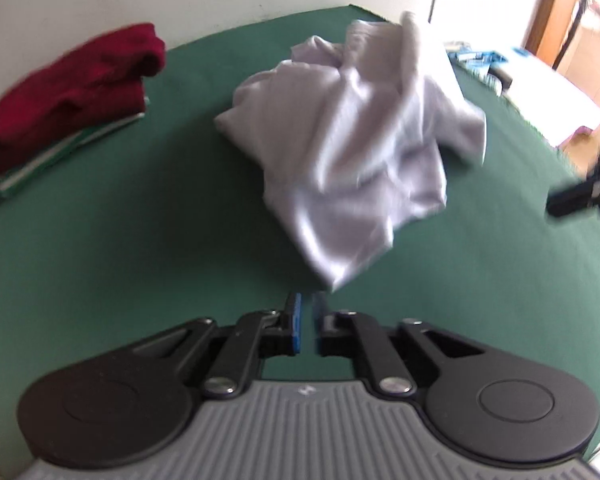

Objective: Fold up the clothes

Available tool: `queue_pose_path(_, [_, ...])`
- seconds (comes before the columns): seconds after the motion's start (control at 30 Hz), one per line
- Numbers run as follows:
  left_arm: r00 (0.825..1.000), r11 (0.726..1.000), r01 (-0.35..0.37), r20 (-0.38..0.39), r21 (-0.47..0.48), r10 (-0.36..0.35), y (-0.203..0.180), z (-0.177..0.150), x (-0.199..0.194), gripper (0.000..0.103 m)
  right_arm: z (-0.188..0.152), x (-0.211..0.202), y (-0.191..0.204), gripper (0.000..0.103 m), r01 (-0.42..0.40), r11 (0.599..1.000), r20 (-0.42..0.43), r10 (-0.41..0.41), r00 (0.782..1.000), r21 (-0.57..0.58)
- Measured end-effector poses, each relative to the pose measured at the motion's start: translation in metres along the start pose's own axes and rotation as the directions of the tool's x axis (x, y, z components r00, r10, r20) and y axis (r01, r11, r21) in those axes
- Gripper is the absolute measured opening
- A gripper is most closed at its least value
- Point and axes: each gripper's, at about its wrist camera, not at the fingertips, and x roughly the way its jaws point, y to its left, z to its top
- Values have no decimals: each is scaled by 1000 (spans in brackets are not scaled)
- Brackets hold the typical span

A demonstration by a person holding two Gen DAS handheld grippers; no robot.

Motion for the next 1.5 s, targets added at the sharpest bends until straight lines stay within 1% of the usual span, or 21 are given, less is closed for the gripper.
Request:
queue_pose_path(0.07, [999, 999, -41, 34, 13, 41, 2, 11, 1, 23, 4, -3, 0, 25, 77, 997, 53, -76, 996, -15])
queue_pose_path(0.13, [992, 995, -87, 92, 44, 82, -1, 29, 5, 54, 23, -1, -11, 59, 134, 990, 138, -140, 980, 53])
queue_pose_path(0.23, [967, 978, -174, 210, 114, 147, -18, 59, 16, 92, 65, 9, -25, 72, 164, 968, 228, -206, 952, 191])
queue_pose_path(0.27, [959, 973, -188, 238, 133, 153, -22, 67, 23, 93, 77, 20, -31, 72, 176, 954, 241, -235, 942, 244])
queue_pose_path(0.3, [964, 973, -178, 223, 144, 143, -26, 74, 33, 93, 88, 34, -38, 76, 202, 939, 222, -268, 938, 278])
queue_pose_path(0.37, [974, 974, -156, 191, 166, 124, -33, 88, 54, 73, 104, 62, -52, 79, 222, 916, 172, -291, 941, 334])
queue_pose_path(0.4, [982, 978, -140, 152, 154, 117, -32, 89, 63, 40, 110, 76, -58, 77, 217, 909, 143, -283, 948, 357])
queue_pose_path(0.47, [988, 988, -112, 120, 107, 99, -27, 87, 69, 25, 110, 90, -67, 50, 149, 896, 134, -223, 965, 419])
queue_pose_path(0.5, [987, 991, -104, 132, 87, 92, -23, 78, 57, 12, 106, 89, -69, 26, 88, 887, 155, -175, 972, 454])
queue_pose_path(0.6, [983, 997, -77, 171, 25, 72, -9, 49, 23, 1, 84, 60, -38, 9, 78, 924, 190, -158, 969, 373])
queue_pose_path(0.73, [988, 1000, 7, 155, 2, -7, 1, -24, -35, 1, 19, 16, 14, 6, -104, 947, 161, 56, 985, 303])
queue_pose_path(0.83, [993, 998, 62, 95, 33, -65, 5, -79, -62, 3, -38, 2, 70, 7, -110, 977, 34, 105, 994, 185])
queue_pose_path(0.97, [996, 995, 70, 42, 68, -73, 20, -111, -64, 6, -48, -1, 88, 17, 26, 981, 30, -32, 999, 193])
queue_pose_path(1.03, [995, 995, 66, 69, 72, -71, 29, -109, -63, 31, -31, 2, 74, 60, 24, 939, 66, -50, 997, 344])
queue_pose_path(1.13, [989, 996, 65, 127, 62, -72, 40, -100, -65, 85, -20, 16, 66, 73, 74, 879, 122, -148, 981, 471])
queue_pose_path(1.2, [977, 995, 92, 186, 47, -100, 41, -94, -67, 89, -22, 32, 66, 73, 168, 827, 68, -241, 968, 537])
queue_pose_path(1.27, [974, 992, 120, 187, 45, -126, 35, -83, -58, 87, -31, 49, 72, 70, 172, 819, 56, -241, 969, 547])
queue_pose_path(1.33, [982, 992, 115, 142, 53, -121, 25, -81, -45, 64, -40, 40, 93, 33, 227, 825, 54, -297, 953, 518])
queue_pose_path(1.37, [986, 992, 112, 120, 57, -118, 20, -79, -39, 55, -45, 36, 103, 23, 254, 826, 54, -323, 945, 504])
queue_pose_path(1.43, [988, 989, 143, 59, 47, -145, 14, -85, -23, 19, -59, 20, 125, 17, 240, 845, 52, -299, 953, 478])
queue_pose_path(1.5, [985, 987, 152, 72, 58, -156, 8, -98, -27, 10, -78, 4, 145, 15, 230, 865, 34, -273, 961, 447])
